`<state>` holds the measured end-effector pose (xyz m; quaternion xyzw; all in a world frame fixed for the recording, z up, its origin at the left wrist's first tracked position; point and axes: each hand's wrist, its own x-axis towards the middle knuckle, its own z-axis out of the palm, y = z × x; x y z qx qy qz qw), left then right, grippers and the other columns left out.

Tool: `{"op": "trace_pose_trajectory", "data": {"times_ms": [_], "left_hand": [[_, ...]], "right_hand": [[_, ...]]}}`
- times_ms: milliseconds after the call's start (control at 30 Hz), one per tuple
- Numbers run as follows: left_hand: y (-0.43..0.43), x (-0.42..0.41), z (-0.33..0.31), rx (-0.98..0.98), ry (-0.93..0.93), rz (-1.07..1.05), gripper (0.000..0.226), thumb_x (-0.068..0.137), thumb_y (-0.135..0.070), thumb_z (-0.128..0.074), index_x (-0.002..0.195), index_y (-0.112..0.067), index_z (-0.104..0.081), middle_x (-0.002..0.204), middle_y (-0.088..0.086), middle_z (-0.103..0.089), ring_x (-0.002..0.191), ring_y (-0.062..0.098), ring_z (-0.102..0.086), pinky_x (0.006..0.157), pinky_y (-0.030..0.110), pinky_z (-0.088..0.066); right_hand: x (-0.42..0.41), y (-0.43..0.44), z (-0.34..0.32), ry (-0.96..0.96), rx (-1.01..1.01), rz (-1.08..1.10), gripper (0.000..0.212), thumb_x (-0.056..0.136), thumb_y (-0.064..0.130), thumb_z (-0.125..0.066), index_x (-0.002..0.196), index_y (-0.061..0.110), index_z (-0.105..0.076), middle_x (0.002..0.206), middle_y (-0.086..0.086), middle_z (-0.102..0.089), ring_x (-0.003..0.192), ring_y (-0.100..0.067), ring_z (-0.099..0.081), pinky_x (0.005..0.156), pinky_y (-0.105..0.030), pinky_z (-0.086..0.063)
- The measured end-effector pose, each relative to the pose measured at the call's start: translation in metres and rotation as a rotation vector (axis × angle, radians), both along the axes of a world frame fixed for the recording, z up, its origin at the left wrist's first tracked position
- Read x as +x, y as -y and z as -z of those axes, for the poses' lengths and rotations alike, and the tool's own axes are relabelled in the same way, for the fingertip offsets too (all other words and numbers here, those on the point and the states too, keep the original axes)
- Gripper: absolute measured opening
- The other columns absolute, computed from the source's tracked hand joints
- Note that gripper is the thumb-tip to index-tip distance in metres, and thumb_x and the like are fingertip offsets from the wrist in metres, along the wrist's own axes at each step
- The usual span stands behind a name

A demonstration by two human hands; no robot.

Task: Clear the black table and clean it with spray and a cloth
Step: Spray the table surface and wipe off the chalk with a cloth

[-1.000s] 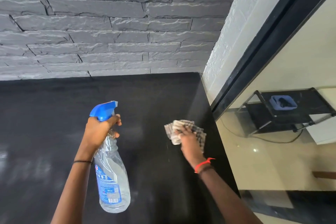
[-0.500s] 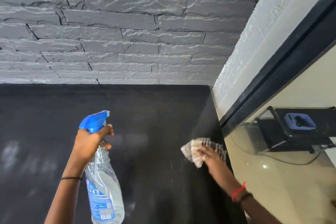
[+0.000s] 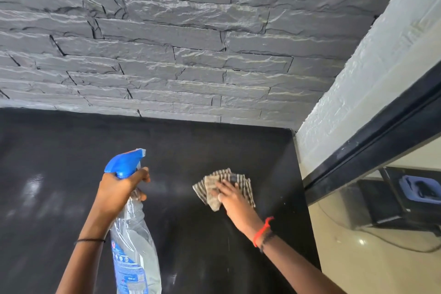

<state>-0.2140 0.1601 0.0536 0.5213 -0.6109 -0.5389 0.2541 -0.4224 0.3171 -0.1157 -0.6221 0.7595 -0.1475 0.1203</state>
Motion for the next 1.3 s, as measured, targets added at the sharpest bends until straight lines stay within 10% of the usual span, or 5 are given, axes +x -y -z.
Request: {"op": "trace_pose_trajectory", "data": {"times_ms": [333,433,600,967,1300], "left_hand": [[0.007,-0.007,-0.001,0.015,-0.016,-0.023,0.009,0.086,0.001,-0.06,0.078,-0.003,-0.059,0.079,0.018,-0.059,0.034,0.01,-0.05,0.037,0.018,-0.046],[0.005,-0.001,0.001,0.011,-0.001,-0.043,0.005,0.086,0.0,-0.061,0.082,-0.001,-0.059,0.08,0.02,-0.06,0.034,0.008,-0.05,0.037,0.017,-0.045],[0.001,0.01,0.007,0.005,0.018,-0.069,0.006,0.087,0.0,-0.061,0.092,0.002,-0.06,0.075,0.017,-0.06,0.033,0.009,-0.049,0.036,0.017,-0.045],[-0.005,0.027,-0.001,-0.002,-0.02,-0.068,0.003,0.086,0.001,-0.061,0.086,-0.001,-0.058,0.072,0.014,-0.06,0.031,0.012,-0.05,0.035,0.017,-0.044],[-0.008,0.058,0.003,-0.013,0.012,-0.087,0.005,0.086,-0.001,-0.062,0.083,0.001,-0.059,0.074,0.015,-0.061,0.031,0.011,-0.052,0.036,0.016,-0.045]], "right_hand": [[-0.162,-0.005,-0.008,0.199,0.022,0.434,0.046,0.087,0.0,-0.042,0.122,0.023,-0.061,0.127,-0.001,-0.057,0.122,-0.023,-0.049,0.11,-0.013,-0.024],[-0.179,0.058,-0.013,0.196,-0.005,0.439,0.056,0.082,-0.005,-0.047,0.076,0.05,-0.053,0.08,0.028,-0.037,0.077,0.009,-0.036,0.086,0.008,-0.018],[-0.072,0.099,-0.034,0.157,0.008,0.263,0.037,0.086,-0.007,-0.042,0.117,-0.003,-0.061,0.126,-0.02,-0.058,0.117,-0.029,-0.054,0.105,-0.031,-0.034],[-0.031,-0.123,0.01,0.133,-0.116,0.242,0.049,0.079,0.01,-0.047,0.123,0.03,-0.052,0.133,0.009,-0.05,0.124,-0.016,-0.042,0.113,-0.017,-0.012],[-0.054,0.044,-0.021,0.263,-0.065,0.391,0.045,0.082,-0.005,-0.042,0.122,0.002,-0.059,0.133,-0.009,-0.054,0.126,-0.03,-0.047,0.113,-0.035,-0.029]]}}
